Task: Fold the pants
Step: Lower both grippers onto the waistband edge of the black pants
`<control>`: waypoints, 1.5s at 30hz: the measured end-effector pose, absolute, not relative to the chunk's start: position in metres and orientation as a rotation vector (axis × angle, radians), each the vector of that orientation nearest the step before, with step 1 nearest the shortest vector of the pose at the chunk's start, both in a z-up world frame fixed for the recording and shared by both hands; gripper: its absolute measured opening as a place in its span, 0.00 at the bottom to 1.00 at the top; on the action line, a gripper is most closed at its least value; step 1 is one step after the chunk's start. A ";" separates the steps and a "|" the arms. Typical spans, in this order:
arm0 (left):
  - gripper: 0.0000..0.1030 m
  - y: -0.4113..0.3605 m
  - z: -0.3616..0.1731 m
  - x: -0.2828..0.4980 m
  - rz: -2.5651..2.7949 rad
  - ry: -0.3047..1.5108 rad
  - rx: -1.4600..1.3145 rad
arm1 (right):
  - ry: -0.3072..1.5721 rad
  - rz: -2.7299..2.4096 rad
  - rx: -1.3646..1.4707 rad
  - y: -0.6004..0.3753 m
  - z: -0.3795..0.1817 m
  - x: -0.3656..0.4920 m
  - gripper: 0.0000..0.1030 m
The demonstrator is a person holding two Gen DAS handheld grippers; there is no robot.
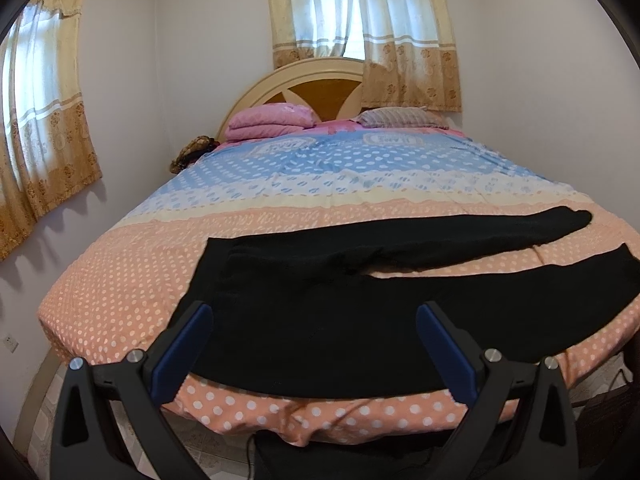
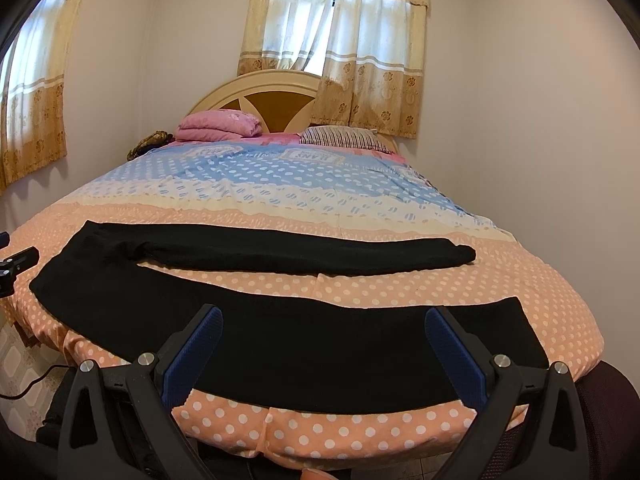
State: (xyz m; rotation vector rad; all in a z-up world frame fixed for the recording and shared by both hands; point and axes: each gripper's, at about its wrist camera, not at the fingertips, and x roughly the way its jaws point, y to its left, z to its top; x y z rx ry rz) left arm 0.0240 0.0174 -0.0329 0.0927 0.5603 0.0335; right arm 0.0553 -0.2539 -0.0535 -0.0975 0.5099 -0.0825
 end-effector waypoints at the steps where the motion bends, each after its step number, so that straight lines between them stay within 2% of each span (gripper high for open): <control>1: 1.00 0.022 -0.036 0.028 0.042 0.568 0.090 | 0.514 -0.073 -0.094 -0.255 -0.056 0.057 0.99; 14: 1.00 0.158 -0.060 0.143 0.257 0.679 0.019 | 0.655 -0.061 -0.086 -0.278 -0.107 0.096 0.99; 22: 1.00 0.173 -0.079 0.237 0.200 0.801 0.020 | 0.775 -0.072 0.005 -0.328 -0.113 0.130 0.99; 24: 0.94 0.173 -0.085 0.254 0.210 0.817 0.045 | 0.812 -0.111 0.003 -0.343 -0.112 0.141 0.99; 30: 0.92 0.186 -0.108 0.290 0.198 0.896 0.028 | 0.832 -0.204 -0.016 -0.385 -0.102 0.168 0.99; 36: 0.77 0.195 -0.120 0.304 0.191 0.934 0.020 | 0.839 -0.237 -0.024 -0.421 -0.093 0.199 0.99; 38: 0.64 0.198 -0.124 0.306 0.158 0.951 0.000 | 0.837 -0.232 -0.012 -0.431 -0.091 0.210 0.99; 41: 0.51 0.199 -0.129 0.309 0.116 0.962 -0.026 | 0.834 -0.219 0.023 -0.447 -0.089 0.225 0.99; 42: 0.50 0.198 -0.130 0.308 0.099 0.960 -0.032 | 0.836 -0.221 0.027 -0.451 -0.089 0.230 0.98; 44: 0.46 0.198 -0.131 0.309 0.074 0.953 -0.035 | 0.834 -0.228 0.020 -0.458 -0.087 0.240 0.90; 45: 0.46 0.198 -0.131 0.309 0.064 0.950 -0.038 | 0.838 -0.230 0.015 -0.463 -0.087 0.247 0.80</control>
